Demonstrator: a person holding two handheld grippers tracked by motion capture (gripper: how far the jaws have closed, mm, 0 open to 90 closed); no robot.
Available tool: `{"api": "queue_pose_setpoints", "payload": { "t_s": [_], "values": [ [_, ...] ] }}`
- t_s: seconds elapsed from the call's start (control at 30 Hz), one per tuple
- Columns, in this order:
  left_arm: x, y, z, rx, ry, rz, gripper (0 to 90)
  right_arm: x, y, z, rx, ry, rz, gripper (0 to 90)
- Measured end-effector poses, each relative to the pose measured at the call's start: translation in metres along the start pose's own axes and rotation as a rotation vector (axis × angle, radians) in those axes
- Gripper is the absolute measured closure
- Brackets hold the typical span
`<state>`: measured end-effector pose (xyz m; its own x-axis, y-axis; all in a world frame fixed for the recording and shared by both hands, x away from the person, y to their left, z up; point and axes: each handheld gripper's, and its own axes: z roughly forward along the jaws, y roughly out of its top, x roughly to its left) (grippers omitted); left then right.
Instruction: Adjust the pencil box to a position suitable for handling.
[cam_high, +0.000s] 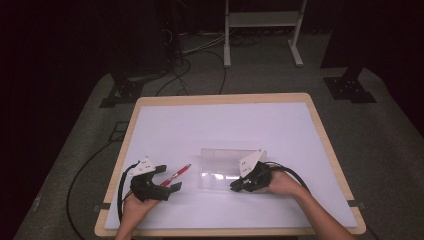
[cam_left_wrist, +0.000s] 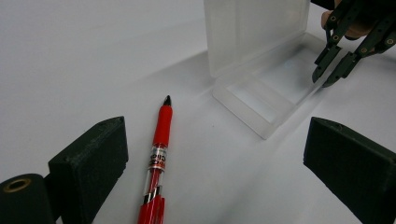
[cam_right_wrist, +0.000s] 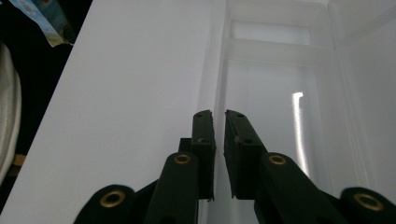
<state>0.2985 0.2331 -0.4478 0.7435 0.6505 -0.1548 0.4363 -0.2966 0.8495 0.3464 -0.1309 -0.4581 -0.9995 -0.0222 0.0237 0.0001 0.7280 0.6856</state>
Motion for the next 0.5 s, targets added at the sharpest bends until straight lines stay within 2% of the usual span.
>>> {"api": "queue_pose_setpoints", "payload": {
  "t_s": [0.2,0.33,0.5],
  "values": [
    [0.001,0.0,0.0,0.004,0.017,0.007,5.9,-0.001,-0.002,-0.008,-0.033,-0.005,0.038,71.8],
    [0.001,0.0,0.0,0.004,0.015,0.007,5.9,0.001,-0.004,-0.015,-0.045,-0.027,0.056,66.2],
    [0.001,0.0,0.0,0.005,0.018,0.014,5.9,0.002,-0.011,-0.025,-0.089,-0.056,0.097,59.0]
  ]
}}
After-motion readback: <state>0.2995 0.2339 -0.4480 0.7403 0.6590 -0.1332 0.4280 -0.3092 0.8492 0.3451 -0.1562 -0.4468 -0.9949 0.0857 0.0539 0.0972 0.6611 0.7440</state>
